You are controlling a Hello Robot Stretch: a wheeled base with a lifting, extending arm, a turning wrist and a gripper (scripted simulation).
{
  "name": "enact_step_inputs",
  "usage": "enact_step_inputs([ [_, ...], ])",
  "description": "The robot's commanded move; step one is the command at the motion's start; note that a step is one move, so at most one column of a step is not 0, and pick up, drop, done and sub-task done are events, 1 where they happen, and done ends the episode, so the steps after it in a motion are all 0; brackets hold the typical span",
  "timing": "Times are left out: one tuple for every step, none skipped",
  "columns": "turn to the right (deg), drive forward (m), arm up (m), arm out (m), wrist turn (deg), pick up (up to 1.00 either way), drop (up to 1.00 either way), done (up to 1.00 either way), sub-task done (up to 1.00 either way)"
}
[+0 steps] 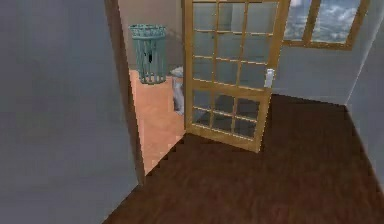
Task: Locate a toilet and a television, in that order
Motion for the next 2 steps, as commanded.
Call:
enact_step_inputs([
  [0.0, 1.00, 0.00, 0.00, 0.0, 0.00, 0.00, 0.00, 0.00],
  [6.0, 0.00, 0.00, 0.00, 0.0, 0.00, 0.00, 0.00, 0.00],
])
